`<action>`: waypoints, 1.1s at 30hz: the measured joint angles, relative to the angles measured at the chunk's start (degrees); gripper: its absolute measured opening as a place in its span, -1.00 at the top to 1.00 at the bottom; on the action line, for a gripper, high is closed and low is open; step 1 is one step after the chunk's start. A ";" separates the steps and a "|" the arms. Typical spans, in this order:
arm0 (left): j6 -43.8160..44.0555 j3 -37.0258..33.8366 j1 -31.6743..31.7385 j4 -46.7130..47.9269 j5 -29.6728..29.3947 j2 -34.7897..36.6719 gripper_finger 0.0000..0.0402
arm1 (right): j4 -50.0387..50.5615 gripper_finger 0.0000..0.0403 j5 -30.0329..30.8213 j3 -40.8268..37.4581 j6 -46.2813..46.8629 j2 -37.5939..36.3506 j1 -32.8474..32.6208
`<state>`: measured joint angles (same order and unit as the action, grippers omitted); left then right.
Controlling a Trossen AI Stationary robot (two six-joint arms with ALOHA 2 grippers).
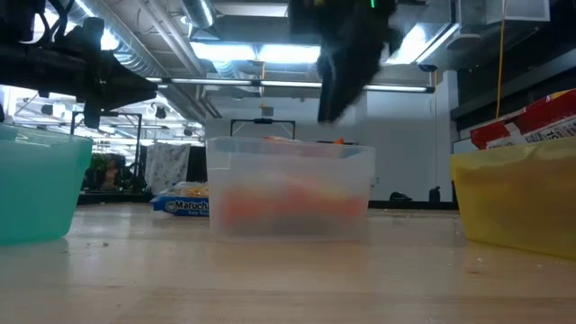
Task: Sort Maruchan noodles
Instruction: Put the orange noodle pack into the transparent bin
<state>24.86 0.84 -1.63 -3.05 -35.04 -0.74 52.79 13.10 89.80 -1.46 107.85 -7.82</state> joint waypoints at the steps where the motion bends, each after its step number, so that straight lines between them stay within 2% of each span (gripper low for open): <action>1: 0.00 0.00 0.00 0.00 0.02 -0.02 0.67 | -1.67 -0.17 0.91 -1.99 -0.60 0.02 0.35; 5: -0.01 0.00 -0.01 0.02 0.00 -0.01 0.67 | -8.06 -0.62 6.29 -7.72 -2.18 0.02 2.41; 7: 0.00 0.00 0.00 0.00 -0.03 0.00 0.67 | -9.57 -0.77 9.65 -9.49 -2.41 0.04 3.24; 9: -0.02 0.00 0.00 0.00 -0.03 0.00 0.67 | -10.44 -0.86 10.42 -10.07 -2.98 0.04 3.92; 15: -0.05 0.00 -0.02 0.02 -0.43 0.00 0.67 | -14.13 -0.92 6.48 -11.85 -5.72 0.02 4.99; 19: -1.16 0.00 -0.01 0.01 -0.62 -0.01 0.67 | -19.77 -0.91 6.99 -13.51 -7.90 0.03 5.30; 22: -1.43 0.00 0.00 0.02 -0.85 -0.02 0.67 | -20.10 -0.79 7.83 -13.88 -8.09 0.64 6.21; 25: -1.42 0.00 0.00 0.02 -0.88 0.00 0.67 | -19.67 -0.56 7.90 -13.93 -7.60 1.14 7.21; 28: -1.46 0.00 -0.01 0.02 -0.88 -0.01 0.67 | -19.52 -0.22 7.86 -13.92 -7.57 1.22 7.33; 33: -1.46 0.00 0.00 0.00 -0.90 0.00 0.67 | -19.73 0.48 7.84 -13.92 -7.66 1.22 7.11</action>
<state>23.40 0.84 -1.63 -3.05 -35.94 -0.73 33.06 20.94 75.88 -9.13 109.08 -0.71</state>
